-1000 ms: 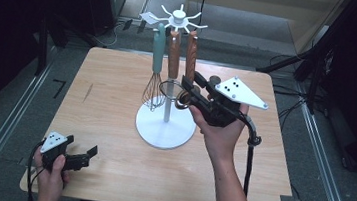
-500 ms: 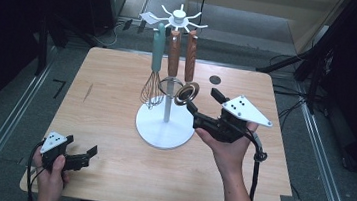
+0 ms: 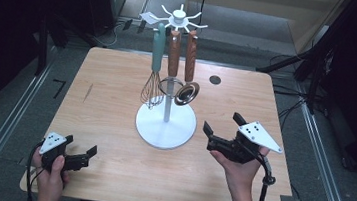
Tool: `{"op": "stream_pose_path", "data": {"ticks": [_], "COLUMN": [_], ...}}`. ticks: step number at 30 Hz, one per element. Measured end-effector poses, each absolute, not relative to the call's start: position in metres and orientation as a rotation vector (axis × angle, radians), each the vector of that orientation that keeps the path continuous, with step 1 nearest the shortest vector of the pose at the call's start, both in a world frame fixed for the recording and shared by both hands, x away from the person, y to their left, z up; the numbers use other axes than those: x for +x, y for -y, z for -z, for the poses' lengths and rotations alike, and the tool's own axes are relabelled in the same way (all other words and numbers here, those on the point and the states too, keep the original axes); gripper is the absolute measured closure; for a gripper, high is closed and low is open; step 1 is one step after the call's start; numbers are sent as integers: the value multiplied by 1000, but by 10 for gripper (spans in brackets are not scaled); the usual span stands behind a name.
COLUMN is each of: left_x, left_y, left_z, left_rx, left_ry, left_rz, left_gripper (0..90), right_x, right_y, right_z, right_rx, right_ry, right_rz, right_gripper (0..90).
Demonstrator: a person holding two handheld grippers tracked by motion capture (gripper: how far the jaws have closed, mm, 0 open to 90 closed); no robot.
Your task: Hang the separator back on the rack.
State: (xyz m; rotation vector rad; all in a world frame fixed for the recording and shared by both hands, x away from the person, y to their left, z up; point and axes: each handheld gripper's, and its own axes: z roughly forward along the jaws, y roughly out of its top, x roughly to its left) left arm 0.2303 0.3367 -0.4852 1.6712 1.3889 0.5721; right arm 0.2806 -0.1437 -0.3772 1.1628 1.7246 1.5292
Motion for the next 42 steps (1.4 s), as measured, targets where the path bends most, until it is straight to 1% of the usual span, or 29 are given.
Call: {"op": "stream_pose_path", "data": {"ticks": [16,20,24,27,28,36,38,42], "left_x": [230,230,230,230,230,229,229,229], "left_y": [-337,-337,-337,-337,-337,-338,-338,-338], "left_z": [485,485,485,485,485,485,485,485], "left_rx": [1669,1669,1671,1669,1669,1664,1663,1663], "left_ry": [-1383,-1381,-1378,-1380,-1378,-1378,-1379,-1378], "left_rz": [-573,-572,-570,-570,-571,-572,-569,-572], "left_gripper": [0,0,0,0,0,0,0,0], "right_x": [263,261,256,251,249,238,235,231], "right_y": [189,201,214,219,222,246,250,259], "right_z": [438,452,466,472,474,487,489,492], "right_rx": [1284,1323,1355,1370,1380,1427,1428,1439], "right_ry": [-1725,-1741,-1746,-1767,-1758,-1781,-1783,-1782], "right_rz": [-1455,-1443,-1403,-1351,-1338,-1274,-1265,-1269], "right_gripper": [25,64,71,114,115,61,29,0]}}
